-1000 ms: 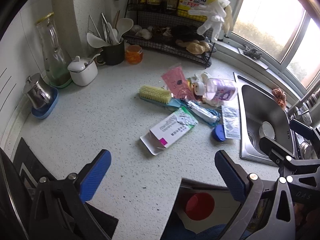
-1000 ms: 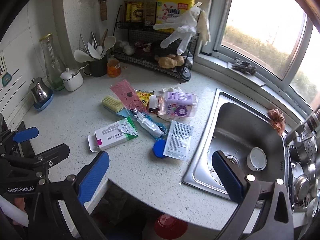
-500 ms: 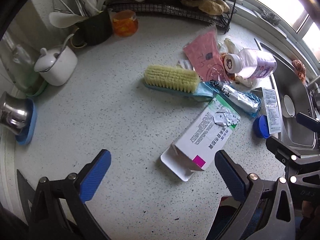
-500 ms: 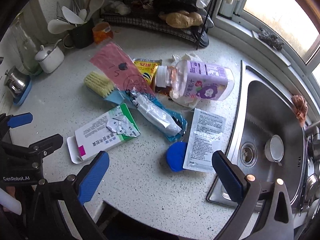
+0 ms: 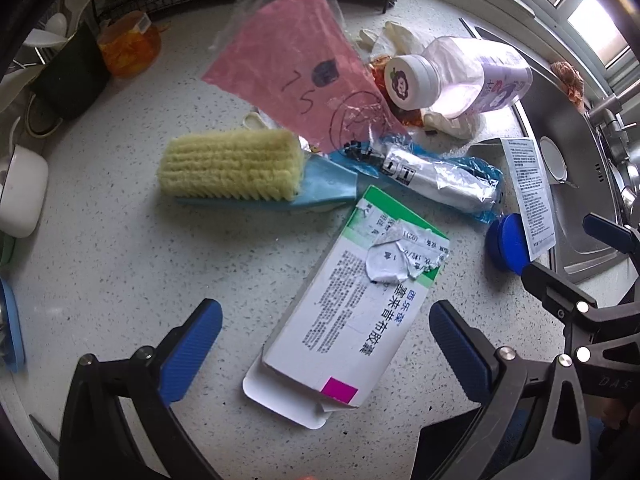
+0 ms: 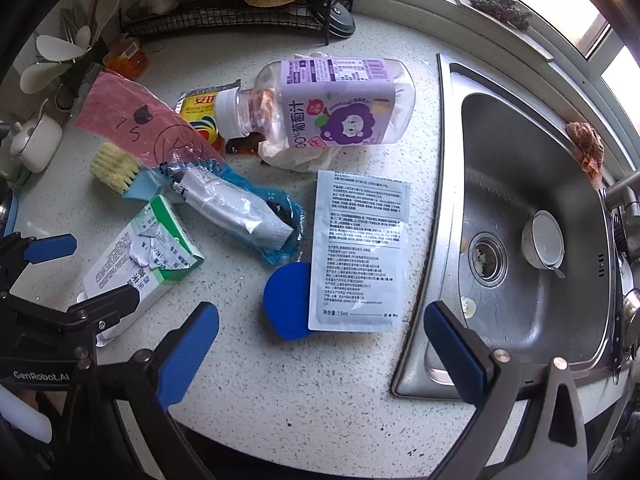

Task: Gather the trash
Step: 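Grasp the white-green medicine box with left tool while right tool grasps the white sachet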

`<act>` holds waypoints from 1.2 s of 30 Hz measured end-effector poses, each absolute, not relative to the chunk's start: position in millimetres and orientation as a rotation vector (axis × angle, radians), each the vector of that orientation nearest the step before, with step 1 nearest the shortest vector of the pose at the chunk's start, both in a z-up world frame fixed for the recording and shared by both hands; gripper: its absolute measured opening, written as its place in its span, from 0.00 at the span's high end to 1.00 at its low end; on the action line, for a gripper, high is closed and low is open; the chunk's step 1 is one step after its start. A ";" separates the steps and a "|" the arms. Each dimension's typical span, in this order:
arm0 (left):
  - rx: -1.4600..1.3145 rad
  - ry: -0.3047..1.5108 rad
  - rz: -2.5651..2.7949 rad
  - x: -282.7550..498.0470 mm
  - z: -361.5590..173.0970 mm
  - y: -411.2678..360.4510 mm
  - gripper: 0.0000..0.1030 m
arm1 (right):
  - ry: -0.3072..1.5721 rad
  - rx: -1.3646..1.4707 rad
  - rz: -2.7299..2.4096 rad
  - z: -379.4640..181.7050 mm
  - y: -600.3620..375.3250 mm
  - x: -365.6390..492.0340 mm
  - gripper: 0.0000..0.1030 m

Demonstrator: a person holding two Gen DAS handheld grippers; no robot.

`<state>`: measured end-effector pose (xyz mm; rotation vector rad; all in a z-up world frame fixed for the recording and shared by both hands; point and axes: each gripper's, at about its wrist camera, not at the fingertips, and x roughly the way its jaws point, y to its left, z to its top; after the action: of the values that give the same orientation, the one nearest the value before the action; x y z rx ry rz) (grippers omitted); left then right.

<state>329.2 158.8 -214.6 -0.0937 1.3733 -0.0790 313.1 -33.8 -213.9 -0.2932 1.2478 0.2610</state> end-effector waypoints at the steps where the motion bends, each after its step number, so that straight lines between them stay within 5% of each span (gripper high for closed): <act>1: -0.088 1.387 -0.087 332.2 -218.9 156.3 0.00 | 1.255 -0.293 0.251 -216.3 -36.7 314.2 0.00; 10: -0.027 1.430 -0.100 348.4 -239.5 122.8 0.02 | 1.276 -0.294 0.195 -230.5 -59.1 318.0 0.00; 14: 0.030 1.391 -0.070 349.1 -234.5 111.8 0.26 | 1.268 -0.290 0.185 -229.1 -63.7 315.9 0.00; 21: -0.024 1.346 -0.063 340.9 -219.8 98.5 0.36 | 1.247 -0.268 0.206 -218.5 -67.0 309.9 0.00; 30: -0.089 1.220 -0.061 345.8 -180.5 91.4 0.38 | 1.197 -0.203 0.308 -200.7 -63.9 323.0 0.00; 36: -0.095 1.200 -0.064 365.8 -184.2 97.7 0.39 | 1.232 -0.226 0.327 -213.4 -58.3 346.8 0.12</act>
<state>365.8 97.7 -184.2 -0.0946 1.2001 -0.0644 346.8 -58.3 -213.4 -0.2257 1.2324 0.3272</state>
